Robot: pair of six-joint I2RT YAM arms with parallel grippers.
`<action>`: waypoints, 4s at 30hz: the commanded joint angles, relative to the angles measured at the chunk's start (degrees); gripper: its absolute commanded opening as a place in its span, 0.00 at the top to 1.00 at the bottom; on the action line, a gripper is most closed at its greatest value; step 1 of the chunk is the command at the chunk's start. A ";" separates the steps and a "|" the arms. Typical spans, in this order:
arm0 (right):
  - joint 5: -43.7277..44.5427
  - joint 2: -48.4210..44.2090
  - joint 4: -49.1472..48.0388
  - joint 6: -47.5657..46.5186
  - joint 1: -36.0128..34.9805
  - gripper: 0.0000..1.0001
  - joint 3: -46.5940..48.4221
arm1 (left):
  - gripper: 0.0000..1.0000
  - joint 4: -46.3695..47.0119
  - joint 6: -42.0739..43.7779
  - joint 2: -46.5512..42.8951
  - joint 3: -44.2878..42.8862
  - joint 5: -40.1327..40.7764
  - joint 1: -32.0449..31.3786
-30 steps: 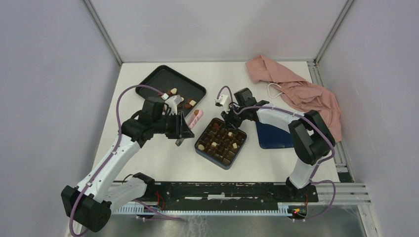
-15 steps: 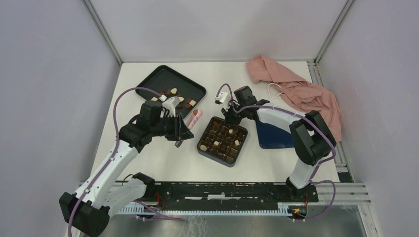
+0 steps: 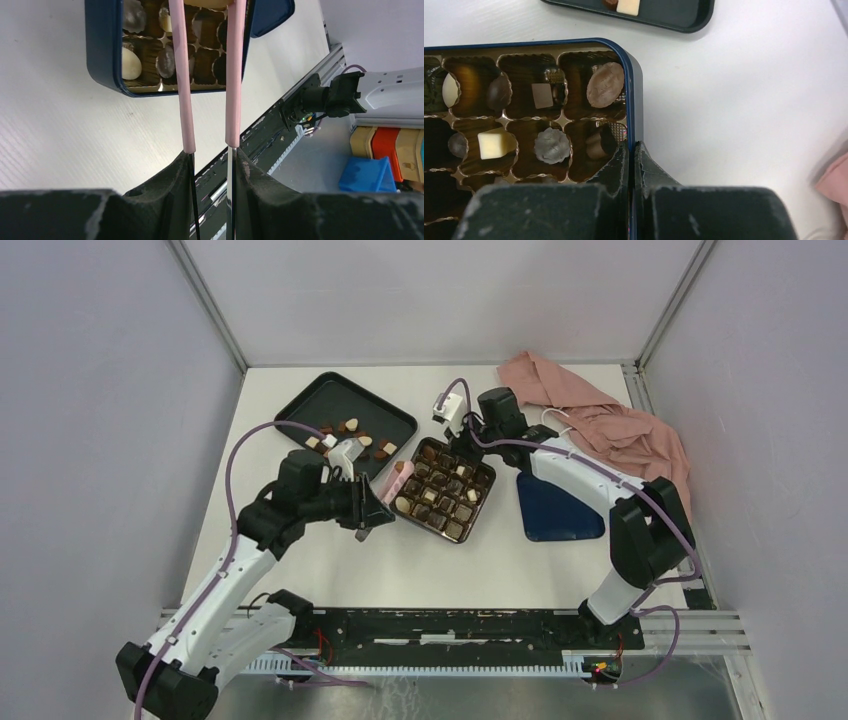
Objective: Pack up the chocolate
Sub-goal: Pick up the packing box from the center of the board, then place the packing box at the center of the board, then place the fake chocolate in the packing box, then pick up the fake chocolate from the plate.
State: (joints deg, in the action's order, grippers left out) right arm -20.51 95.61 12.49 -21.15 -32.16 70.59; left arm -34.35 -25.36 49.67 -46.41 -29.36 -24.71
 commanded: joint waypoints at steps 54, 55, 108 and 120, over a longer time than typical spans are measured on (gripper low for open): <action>-5.88 6.16 -0.70 5.26 1.74 0.42 1.47 | 0.95 -7.97 -6.14 29.75 -14.84 22.07 -32.47; -6.23 5.15 -0.97 5.03 2.23 0.40 0.96 | 0.94 -8.17 -6.04 30.31 -15.11 22.07 -32.57; -31.11 -17.91 -8.73 2.31 17.84 0.34 -13.82 | 0.60 -14.70 8.37 32.00 -35.21 22.25 4.52; -32.30 -15.78 -6.47 0.07 17.87 0.34 -13.01 | 0.60 -15.47 16.53 46.53 -40.33 21.32 18.00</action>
State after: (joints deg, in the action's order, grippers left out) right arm -51.18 79.61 5.67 -19.62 -14.50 56.97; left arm -48.90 -14.59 93.17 -83.15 -6.42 -8.54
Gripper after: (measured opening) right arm 0.659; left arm 0.408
